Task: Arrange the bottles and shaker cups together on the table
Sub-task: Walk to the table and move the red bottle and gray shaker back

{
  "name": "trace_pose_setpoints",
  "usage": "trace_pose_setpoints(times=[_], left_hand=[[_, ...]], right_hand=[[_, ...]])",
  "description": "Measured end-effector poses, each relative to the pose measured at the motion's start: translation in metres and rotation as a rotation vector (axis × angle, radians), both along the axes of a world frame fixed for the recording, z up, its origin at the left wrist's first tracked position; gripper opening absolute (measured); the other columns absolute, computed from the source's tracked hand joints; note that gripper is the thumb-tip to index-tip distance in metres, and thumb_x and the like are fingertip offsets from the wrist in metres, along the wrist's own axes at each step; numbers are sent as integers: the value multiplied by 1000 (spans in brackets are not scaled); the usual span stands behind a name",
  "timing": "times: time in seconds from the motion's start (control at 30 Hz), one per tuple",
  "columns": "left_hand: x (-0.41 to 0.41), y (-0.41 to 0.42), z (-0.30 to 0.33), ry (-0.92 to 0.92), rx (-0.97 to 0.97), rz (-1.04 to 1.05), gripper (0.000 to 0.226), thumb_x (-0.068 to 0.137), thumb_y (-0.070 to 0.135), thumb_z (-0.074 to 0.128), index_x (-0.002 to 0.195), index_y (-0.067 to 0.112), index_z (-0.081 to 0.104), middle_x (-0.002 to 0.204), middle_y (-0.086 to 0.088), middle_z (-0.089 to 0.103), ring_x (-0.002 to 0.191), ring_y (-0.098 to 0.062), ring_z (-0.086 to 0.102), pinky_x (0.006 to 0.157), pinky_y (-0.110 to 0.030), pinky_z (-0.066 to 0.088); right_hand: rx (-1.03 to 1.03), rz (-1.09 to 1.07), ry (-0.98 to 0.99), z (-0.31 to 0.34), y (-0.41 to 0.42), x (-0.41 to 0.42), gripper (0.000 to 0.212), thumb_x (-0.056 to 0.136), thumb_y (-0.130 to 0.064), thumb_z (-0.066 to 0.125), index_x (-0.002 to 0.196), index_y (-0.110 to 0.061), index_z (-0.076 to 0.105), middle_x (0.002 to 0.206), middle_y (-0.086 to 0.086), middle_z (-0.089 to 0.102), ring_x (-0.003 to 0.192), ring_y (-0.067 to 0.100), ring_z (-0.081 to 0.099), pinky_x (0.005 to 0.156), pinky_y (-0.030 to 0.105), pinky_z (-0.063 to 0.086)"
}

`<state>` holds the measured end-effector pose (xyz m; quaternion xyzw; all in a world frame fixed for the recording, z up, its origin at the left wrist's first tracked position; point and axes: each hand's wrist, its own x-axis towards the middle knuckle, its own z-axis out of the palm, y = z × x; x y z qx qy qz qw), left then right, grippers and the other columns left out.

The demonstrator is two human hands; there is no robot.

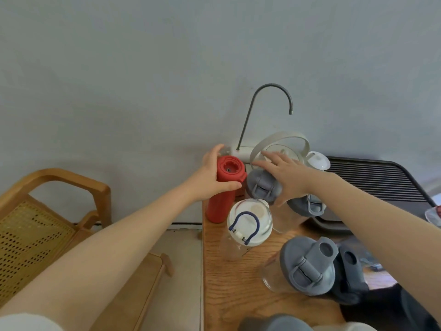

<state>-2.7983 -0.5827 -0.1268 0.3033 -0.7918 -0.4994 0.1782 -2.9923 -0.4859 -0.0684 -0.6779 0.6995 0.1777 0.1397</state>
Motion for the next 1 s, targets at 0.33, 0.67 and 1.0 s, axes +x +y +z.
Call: trace_pose_setpoints(times=[0.33,0.67,1.0], left_hand=[[7,3,-13,103,254,-2,74,71,11,77,125,30,31,120,3,52,112,-14,51,92,-27,42],[2,-3,-15,-11,301,-97,68,79,21,69,126,39,23,126,-1,45,116,-21,49,93,-40,47],[-1,0,-18,-73,336,-195,69,72,14,77,124,36,37,110,20,53,100,0,52,73,-13,46]], right_hand=[[-28,74,-106,-1,14,1,97,76,-31,69,145,-29,1,156,-1,-16,142,23,-17,117,45,2],[-117,-420,-189,-5,73,-36,116,61,-50,78,146,-32,2,157,5,-4,143,35,10,113,52,24],[-201,-391,87,-22,67,-35,109,73,-32,74,146,-24,-6,155,19,-3,140,43,12,111,53,24]])
